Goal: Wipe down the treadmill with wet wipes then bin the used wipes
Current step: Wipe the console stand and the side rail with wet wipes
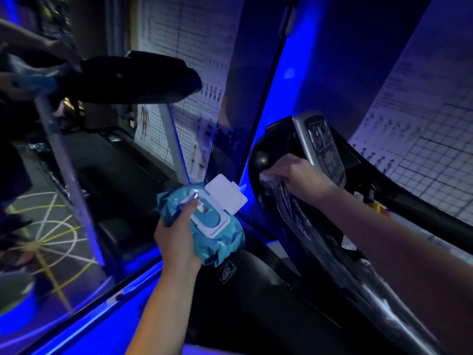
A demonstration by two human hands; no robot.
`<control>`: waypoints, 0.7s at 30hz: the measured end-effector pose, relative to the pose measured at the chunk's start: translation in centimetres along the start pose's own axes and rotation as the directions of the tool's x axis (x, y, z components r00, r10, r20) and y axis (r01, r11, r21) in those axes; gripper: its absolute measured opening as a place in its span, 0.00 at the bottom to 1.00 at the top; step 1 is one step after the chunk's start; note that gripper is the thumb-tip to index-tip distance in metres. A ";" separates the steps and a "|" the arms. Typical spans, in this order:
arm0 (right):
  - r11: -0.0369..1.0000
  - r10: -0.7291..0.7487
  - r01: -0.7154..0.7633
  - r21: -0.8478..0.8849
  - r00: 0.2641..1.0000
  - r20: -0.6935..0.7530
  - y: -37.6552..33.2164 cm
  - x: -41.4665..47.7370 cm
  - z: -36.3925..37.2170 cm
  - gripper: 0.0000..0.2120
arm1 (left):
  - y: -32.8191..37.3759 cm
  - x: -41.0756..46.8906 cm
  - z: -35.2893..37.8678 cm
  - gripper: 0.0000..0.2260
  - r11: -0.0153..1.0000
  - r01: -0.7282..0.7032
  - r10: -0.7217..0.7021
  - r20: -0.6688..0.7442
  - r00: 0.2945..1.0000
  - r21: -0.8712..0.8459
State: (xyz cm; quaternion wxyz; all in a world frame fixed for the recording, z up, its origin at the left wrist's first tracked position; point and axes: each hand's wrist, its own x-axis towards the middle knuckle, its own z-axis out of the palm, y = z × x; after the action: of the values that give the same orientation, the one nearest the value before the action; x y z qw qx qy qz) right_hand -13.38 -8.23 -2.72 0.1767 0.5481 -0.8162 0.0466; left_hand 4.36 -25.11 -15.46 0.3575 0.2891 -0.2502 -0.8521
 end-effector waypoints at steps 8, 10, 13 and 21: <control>0.984 -0.154 0.148 -0.100 0.987 -0.048 -0.7 -0.1 -1.2 0.13 | 0.3 -0.4 -0.4 0.17 1.000 0.020 -0.020 -0.031 0.999 0.001; 1.000 0.016 -0.016 0.004 0.991 -0.136 -0.8 1.5 -2.0 0.12 | 0.7 -0.4 -0.5 0.17 1.000 0.007 -0.008 -0.043 0.999 -0.016; 0.984 0.173 -0.169 0.052 0.982 -0.075 -0.2 2.1 -2.2 0.12 | 1.0 -0.5 -0.6 0.17 1.000 -0.003 0.002 -0.049 0.999 -0.027; 0.995 0.096 -0.079 -0.065 0.935 0.340 -0.8 -0.3 -2.3 0.06 | 1.2 -0.6 -1.2 0.17 0.999 -0.001 -0.001 -0.053 0.999 -0.034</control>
State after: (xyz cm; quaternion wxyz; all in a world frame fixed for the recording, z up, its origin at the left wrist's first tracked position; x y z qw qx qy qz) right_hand -11.97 -7.65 -0.81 0.0432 0.5065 -0.8589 -0.0622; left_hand 6.08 -25.71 -15.34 0.3689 0.3052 -0.2260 -0.8484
